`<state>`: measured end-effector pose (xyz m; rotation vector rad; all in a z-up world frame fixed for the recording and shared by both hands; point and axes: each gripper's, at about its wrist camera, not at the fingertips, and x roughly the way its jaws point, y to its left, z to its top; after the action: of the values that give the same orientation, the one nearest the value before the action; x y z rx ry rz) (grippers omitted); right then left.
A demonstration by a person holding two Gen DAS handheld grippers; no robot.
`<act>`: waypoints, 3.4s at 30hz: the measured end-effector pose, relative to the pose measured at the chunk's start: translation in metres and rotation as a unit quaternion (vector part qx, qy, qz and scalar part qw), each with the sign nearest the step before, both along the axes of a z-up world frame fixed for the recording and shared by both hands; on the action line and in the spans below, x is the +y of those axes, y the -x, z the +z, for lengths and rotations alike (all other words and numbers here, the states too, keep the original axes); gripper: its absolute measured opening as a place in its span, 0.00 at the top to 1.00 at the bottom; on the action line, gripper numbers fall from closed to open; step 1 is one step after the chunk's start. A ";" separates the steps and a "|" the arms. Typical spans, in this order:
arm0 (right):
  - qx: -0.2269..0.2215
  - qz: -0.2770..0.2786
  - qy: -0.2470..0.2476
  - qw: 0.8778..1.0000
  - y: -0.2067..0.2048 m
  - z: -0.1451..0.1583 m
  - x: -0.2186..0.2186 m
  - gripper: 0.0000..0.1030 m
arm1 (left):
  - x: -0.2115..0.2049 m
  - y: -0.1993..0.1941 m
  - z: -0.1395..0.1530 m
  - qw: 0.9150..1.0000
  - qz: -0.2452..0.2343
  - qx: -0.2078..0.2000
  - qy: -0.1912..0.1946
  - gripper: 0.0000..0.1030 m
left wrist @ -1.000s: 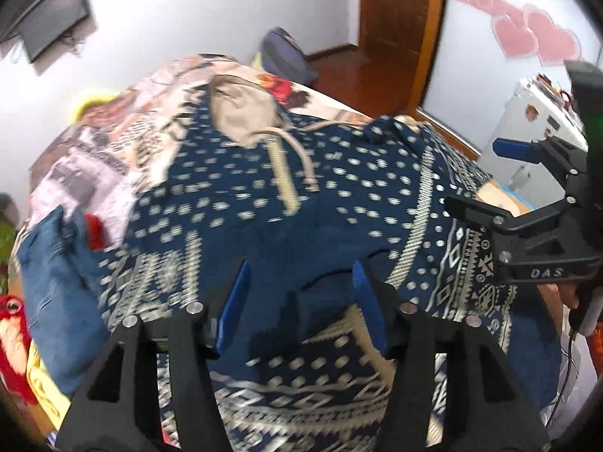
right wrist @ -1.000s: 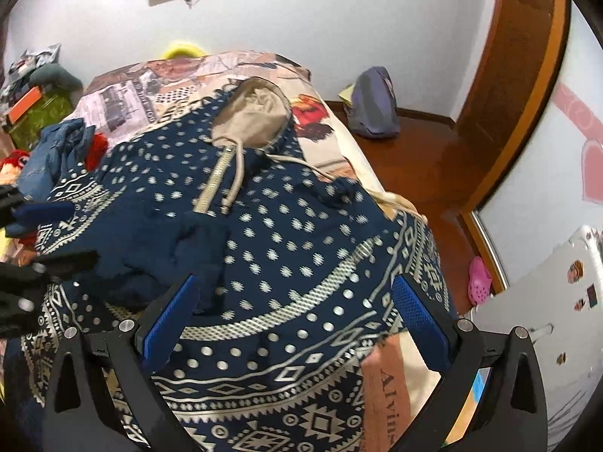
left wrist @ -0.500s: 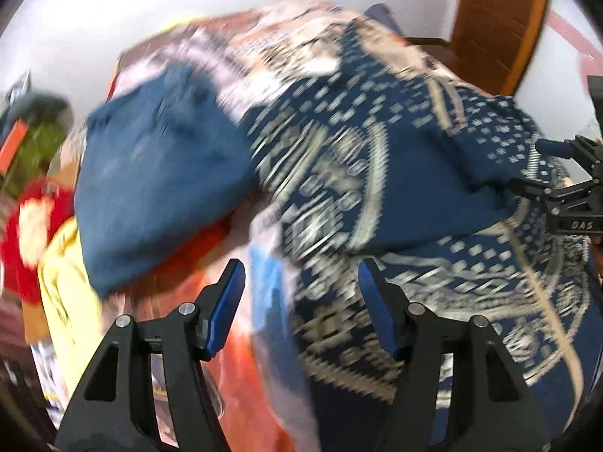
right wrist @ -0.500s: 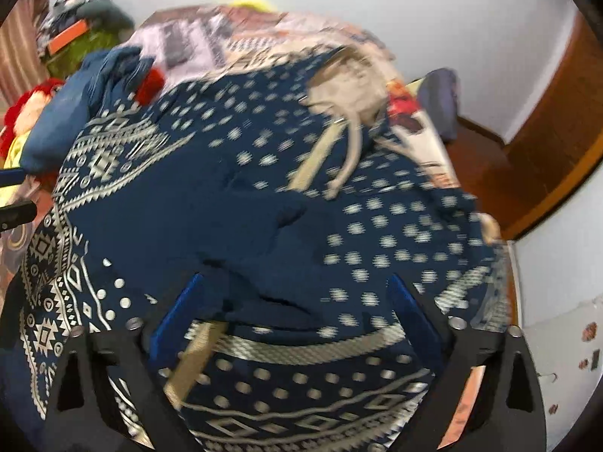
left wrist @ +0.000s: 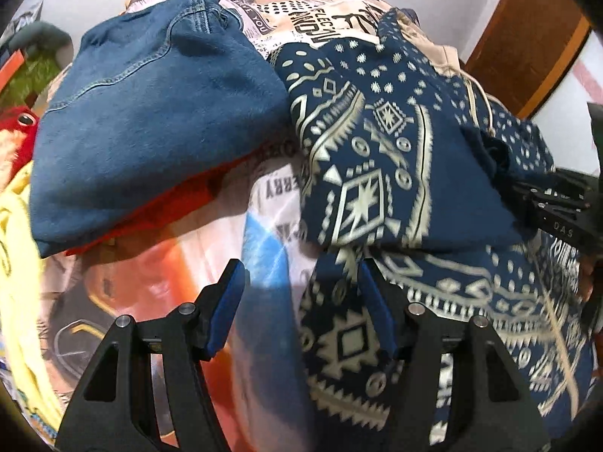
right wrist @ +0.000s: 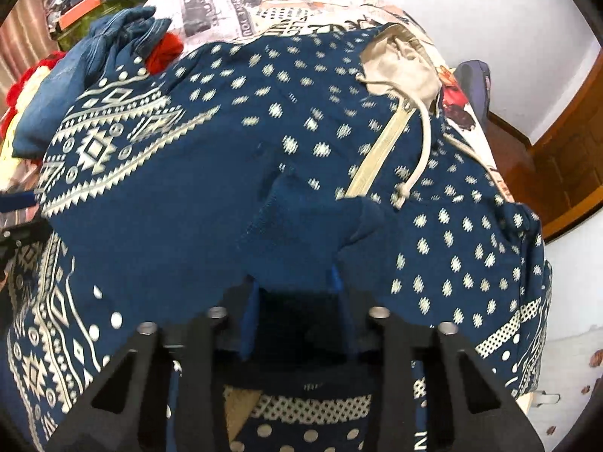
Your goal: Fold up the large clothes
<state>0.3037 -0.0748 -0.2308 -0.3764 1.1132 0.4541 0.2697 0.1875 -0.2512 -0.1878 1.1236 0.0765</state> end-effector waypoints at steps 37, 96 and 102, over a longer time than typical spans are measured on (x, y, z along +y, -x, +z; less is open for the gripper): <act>-0.017 -0.195 -0.071 0.978 -0.016 0.028 -0.151 0.91 | 0.027 -0.006 0.005 0.991 0.120 -0.034 -0.048 0.39; 0.111 -0.485 -0.261 0.827 -0.034 -0.052 -0.363 0.32 | -0.102 -0.058 0.049 0.997 -0.031 -0.067 -0.019 0.34; 0.097 -0.502 -0.239 0.825 -0.045 -0.050 -0.363 0.64 | -0.099 -0.055 0.048 0.998 -0.024 -0.063 -0.016 0.34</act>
<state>0.3482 -0.4376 -0.2809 0.7161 1.1869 -0.1939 0.3243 0.0885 -0.2029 -0.1351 1.0000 0.0395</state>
